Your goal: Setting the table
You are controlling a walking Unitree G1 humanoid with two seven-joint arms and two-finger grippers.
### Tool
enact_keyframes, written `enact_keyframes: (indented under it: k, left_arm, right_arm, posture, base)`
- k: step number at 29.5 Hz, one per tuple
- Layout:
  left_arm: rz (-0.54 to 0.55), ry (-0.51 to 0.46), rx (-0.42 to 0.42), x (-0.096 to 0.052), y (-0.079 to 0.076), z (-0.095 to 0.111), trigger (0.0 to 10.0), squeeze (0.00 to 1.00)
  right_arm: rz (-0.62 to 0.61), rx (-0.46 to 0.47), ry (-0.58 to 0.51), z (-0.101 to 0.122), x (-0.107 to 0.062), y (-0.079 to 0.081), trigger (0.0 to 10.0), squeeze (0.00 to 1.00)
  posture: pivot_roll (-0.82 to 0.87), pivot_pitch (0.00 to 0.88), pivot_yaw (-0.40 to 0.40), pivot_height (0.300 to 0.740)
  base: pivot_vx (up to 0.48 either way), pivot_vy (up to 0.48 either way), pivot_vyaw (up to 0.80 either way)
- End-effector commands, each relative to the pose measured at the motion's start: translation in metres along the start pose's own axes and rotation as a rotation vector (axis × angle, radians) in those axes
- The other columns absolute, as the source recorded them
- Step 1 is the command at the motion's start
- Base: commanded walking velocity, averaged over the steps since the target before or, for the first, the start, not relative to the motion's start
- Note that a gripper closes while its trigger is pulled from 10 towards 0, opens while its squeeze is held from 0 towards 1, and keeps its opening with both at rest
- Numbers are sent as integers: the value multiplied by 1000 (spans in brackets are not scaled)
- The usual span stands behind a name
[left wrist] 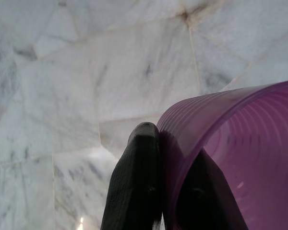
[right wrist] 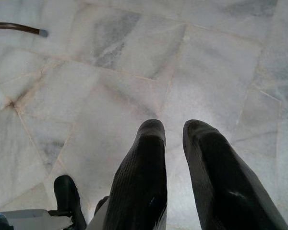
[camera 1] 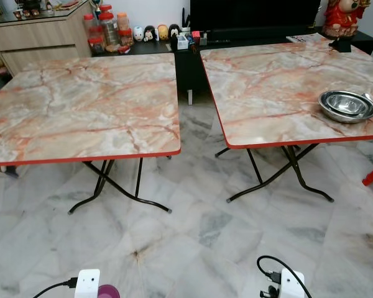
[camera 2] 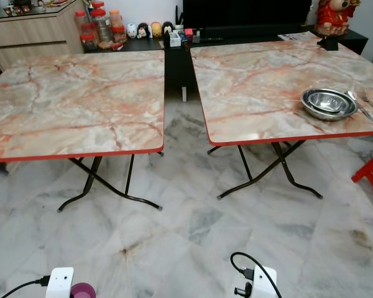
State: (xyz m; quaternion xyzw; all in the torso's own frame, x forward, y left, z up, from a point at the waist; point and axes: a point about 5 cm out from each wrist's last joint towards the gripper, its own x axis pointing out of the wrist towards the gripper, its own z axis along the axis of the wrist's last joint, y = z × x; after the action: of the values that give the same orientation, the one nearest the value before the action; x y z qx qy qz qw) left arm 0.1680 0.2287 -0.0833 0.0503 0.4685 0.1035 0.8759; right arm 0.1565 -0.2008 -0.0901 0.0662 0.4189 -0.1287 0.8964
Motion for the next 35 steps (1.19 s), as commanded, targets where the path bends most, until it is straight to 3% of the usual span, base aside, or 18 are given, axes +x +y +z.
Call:
enact_keyframes:
  k: [1,10,17,22,35]
  left_arm:
    - [14,35,20,-1,4,-7,10000,0]
    - [10,38,25,-1,2,-9,10000,0]
    - [8,42,25,-1,1,-9,10000,0]
    - [6,42,25,-1,0,-9,10000,0]
    - [6,42,28,-1,1,-10,10000,0]
  right_arm:
    - [-5,25,4,0,0,1,10000,0]
    - [-4,19,1,1,0,0,10000,0]
    - [-2,-20,11,0,0,0,10000,0]
    - [-8,20,10,-1,0,0,10000,0]
    - [-9,5,20,-5,-1,0,10000,0]
  posture:
    - [-19,0,43,740]
    - [-18,0,42,740]
    - [-15,0,40,740]
    - [-7,0,44,740]
    - [-1,0,47,740]
  base:
    - [0,0,0]
    - [0,-85,0]
    - [0,-391,129]
    - [0,-398,247]
    - [0,-398,0]
